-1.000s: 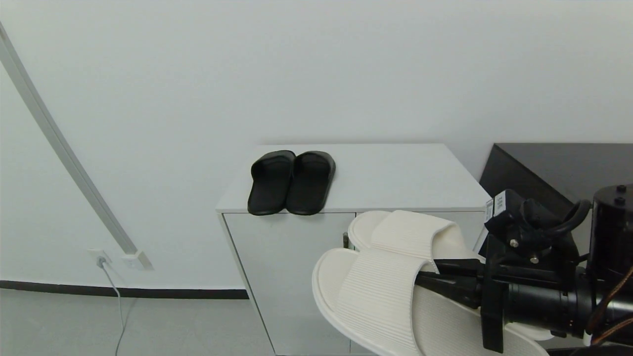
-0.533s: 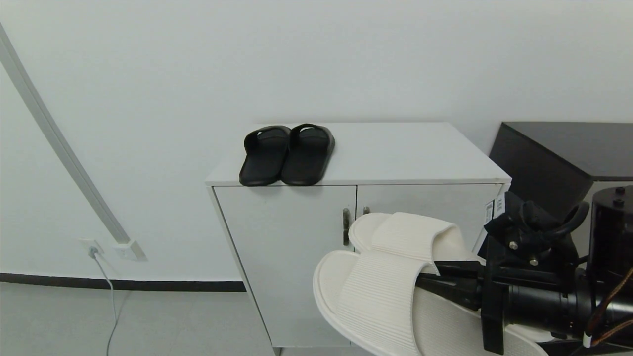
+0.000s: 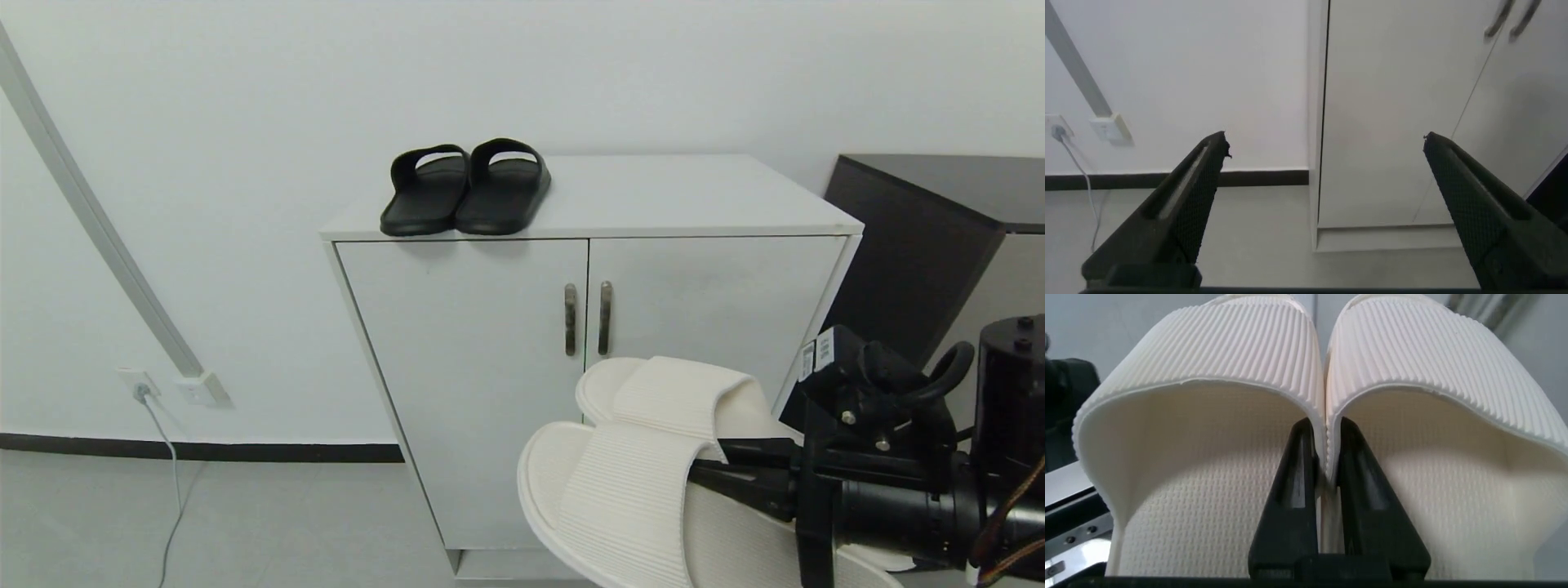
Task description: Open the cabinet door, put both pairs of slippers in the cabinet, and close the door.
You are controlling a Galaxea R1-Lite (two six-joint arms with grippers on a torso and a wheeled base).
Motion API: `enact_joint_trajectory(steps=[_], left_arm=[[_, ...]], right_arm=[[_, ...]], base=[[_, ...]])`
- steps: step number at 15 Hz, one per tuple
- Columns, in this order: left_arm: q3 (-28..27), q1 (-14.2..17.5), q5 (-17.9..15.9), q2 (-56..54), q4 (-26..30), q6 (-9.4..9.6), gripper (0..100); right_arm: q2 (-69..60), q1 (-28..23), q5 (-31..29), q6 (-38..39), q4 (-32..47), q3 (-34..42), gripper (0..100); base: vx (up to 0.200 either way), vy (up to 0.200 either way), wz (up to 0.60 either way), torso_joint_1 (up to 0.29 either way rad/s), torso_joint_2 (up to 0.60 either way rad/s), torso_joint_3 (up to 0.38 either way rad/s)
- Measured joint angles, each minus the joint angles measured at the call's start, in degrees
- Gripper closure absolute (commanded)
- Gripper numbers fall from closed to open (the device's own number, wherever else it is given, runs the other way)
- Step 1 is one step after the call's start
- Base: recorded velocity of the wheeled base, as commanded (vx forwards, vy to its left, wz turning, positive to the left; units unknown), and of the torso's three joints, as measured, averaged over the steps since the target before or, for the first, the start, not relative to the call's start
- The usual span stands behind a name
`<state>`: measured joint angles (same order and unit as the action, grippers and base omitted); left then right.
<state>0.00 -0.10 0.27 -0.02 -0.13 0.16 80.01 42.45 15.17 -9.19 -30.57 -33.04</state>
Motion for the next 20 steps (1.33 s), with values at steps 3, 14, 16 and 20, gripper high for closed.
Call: enact_joint_trajectory(steps=[3, 14, 16, 20], left_arm=[[0.00, 0.00, 0.17, 0.00, 0.04, 0.00, 0], [0.00, -0.01, -0.02, 0.00, 0.09, -0.16, 0], [0.00, 0.00, -0.05, 0.00, 0.06, -0.16, 0], [-1.10, -0.01, 0.09, 0.57, -0.02, -0.21, 0]], right_arm=[[0.00, 0.00, 0.07, -0.02, 0.11, 0.07, 100], [0.20, 0.33, 0.11, -0.02, 0.11, 0.22, 100], [0.21, 0.33, 0.11, -0.02, 0.11, 0.21, 100], [0.21, 0.46, 0.07, -0.02, 0.06, 0.22, 100]], base=[[0.000, 0.000, 0.00, -0.105, 0.47, 0.351], [0.000, 0.000, 0.00, -0.030, 0.32, 0.297], [0.000, 0.000, 0.00, 0.000, 0.00, 0.000], [0.000, 0.000, 0.00, 0.000, 0.00, 0.000]])
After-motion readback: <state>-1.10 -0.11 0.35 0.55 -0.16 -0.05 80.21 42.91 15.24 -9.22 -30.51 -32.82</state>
